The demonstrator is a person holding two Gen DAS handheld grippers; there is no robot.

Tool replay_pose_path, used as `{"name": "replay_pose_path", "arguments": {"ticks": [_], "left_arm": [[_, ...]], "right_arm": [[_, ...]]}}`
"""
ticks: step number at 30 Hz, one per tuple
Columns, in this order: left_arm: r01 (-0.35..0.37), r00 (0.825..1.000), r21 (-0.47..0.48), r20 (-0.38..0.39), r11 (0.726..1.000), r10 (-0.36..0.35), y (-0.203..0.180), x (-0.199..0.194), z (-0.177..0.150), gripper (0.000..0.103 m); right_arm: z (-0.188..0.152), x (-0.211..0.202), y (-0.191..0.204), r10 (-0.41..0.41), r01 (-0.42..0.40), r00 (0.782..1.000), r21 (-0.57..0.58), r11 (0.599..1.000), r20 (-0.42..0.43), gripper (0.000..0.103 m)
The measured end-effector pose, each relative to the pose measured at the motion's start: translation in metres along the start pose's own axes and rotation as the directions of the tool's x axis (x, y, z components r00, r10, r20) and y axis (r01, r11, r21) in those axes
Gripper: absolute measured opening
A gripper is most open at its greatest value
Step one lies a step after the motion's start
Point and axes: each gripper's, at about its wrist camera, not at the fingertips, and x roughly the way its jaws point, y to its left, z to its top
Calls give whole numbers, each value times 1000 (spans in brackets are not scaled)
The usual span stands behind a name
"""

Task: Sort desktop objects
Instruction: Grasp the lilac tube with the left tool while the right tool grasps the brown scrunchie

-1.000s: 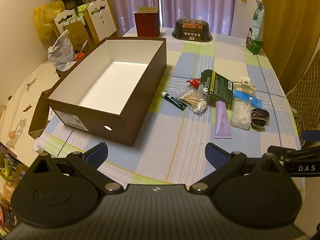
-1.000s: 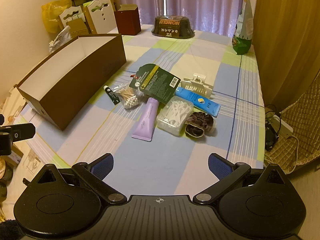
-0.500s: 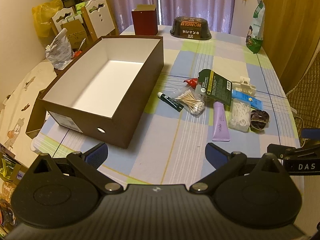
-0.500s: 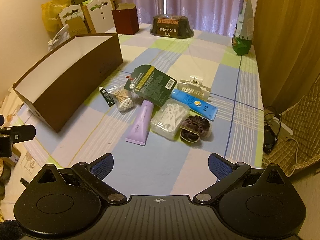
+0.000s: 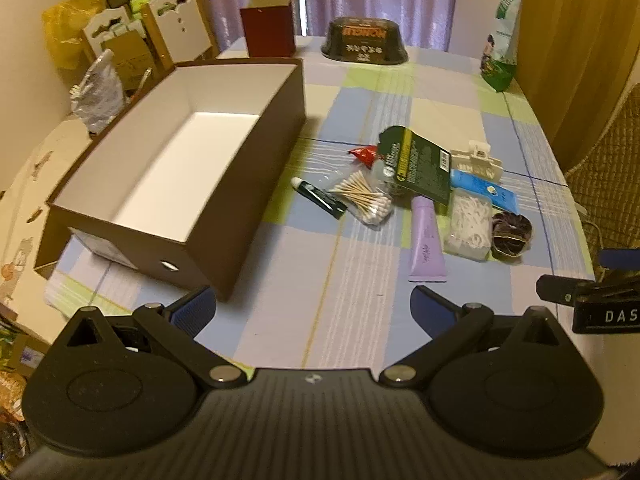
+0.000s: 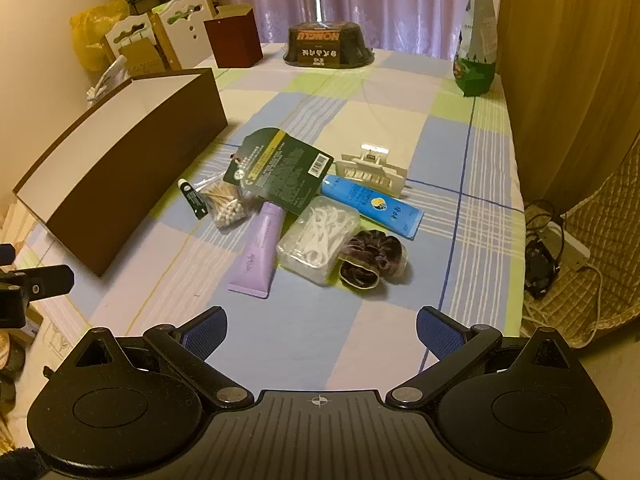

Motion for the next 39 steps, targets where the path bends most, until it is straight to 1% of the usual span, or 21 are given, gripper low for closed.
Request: {"name": "replay_pose_path", "arguments": {"ticks": [4,10,15,21,22,23,24,25,32,37,38,39], "left_arm": [[45,999,19,-8,999,-44,-5,11,4,102],[100,995,48,-12,994,-99,-15,29,12,102],[96,995,87,-23,992,-94,-22,50,21,102],[118,993,111,-42,987,-114,-29,77,34,102],[124,992,118,-48,985,-119,-32,82,35,102],[131,991,121,-54,984,-125,-34,87,37,102],[139,989,122,-62,983,-132,-35,91,38,102],[146,988,123,-69,982,-138,-36,96,39,101],[176,981,122,-99,977,-164,-39,120,48,100],[180,978,120,-125,976,-165,-40,134,51,100],[182,978,124,-129,976,-166,-41,136,52,100],[184,977,127,-133,975,-167,-42,139,52,100]], "right_arm": [[1,6,-14,17,-17,1000,13,1000,-16,103],[3,18,-36,-10,10,1000,69,998,-9,103],[7,30,-51,-36,36,999,103,994,-7,103],[15,47,-60,-28,27,1000,113,993,6,103],[16,50,-61,-26,25,1000,112,993,6,100],[17,54,-62,-23,22,1000,110,994,6,84],[18,57,-62,-20,19,1000,108,994,5,77],[20,61,-63,-17,17,1000,106,994,5,76],[27,85,-67,-2,2,1000,92,996,0,76],[31,101,-67,-2,2,1000,77,997,-7,76],[31,104,-67,-1,2,1000,74,997,-8,72],[31,108,-67,3,-2,1000,68,998,-14,64]]}}
